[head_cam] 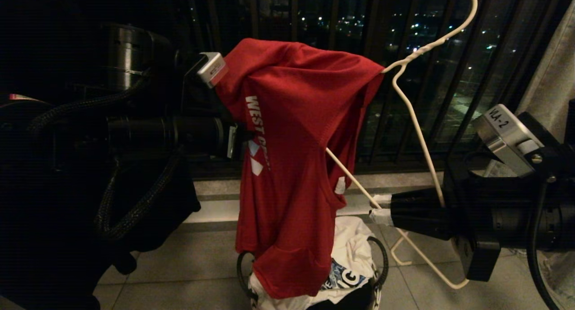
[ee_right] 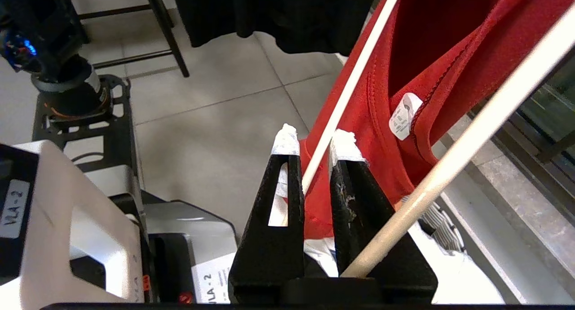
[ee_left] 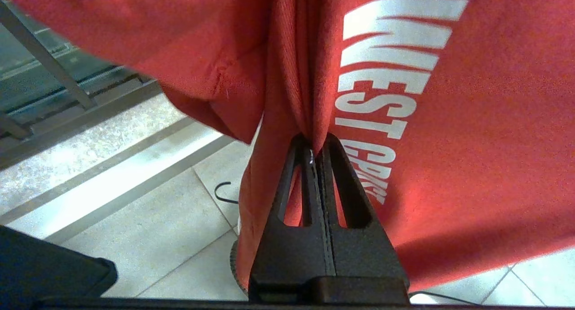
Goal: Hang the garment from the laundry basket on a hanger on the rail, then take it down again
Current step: Hang the clothes on the clothes rack
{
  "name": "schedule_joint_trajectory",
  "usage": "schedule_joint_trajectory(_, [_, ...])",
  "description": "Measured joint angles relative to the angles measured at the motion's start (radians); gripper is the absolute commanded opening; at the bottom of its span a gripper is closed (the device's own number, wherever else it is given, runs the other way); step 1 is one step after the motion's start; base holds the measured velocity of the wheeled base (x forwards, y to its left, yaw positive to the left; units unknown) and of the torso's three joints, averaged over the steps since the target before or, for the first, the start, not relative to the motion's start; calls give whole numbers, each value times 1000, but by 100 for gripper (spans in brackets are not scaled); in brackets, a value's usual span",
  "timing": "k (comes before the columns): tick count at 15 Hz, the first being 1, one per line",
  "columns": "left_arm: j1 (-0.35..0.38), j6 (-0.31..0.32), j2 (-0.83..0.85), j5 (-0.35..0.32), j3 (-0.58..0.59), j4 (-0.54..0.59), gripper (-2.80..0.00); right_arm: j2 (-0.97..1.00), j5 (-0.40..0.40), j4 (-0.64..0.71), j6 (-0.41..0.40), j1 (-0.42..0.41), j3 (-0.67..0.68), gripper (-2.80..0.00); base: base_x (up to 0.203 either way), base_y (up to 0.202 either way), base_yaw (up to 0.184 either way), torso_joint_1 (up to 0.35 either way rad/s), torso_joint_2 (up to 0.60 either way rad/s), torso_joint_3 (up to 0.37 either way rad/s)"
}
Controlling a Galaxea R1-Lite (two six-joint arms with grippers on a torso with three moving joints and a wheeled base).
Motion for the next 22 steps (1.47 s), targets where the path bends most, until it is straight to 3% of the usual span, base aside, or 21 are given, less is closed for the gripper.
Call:
schedule_joint_trajectory(5, [-22,-4,-94,0,53,3,-280,35,-47,-4,0,0,-14,-280,0,0,0,0,0,0])
schedule_joint_trajectory(11, [-129,-4,-238,5,112,12,-280,89,-91,-6,-2,0,-33,-280,0,0,0,0,0,0])
schedule_joint_trajectory(17, [-158,-2,-299,10,118,15,-280,118,-144,-8,-2,0,-48,-280,0,0,0,0,0,0])
schedule_joint_trajectory(22, [-226,1,-336,16,230,15,-280,150,-180,-6,-1,-1,-66,-280,0,0,0,0,0,0])
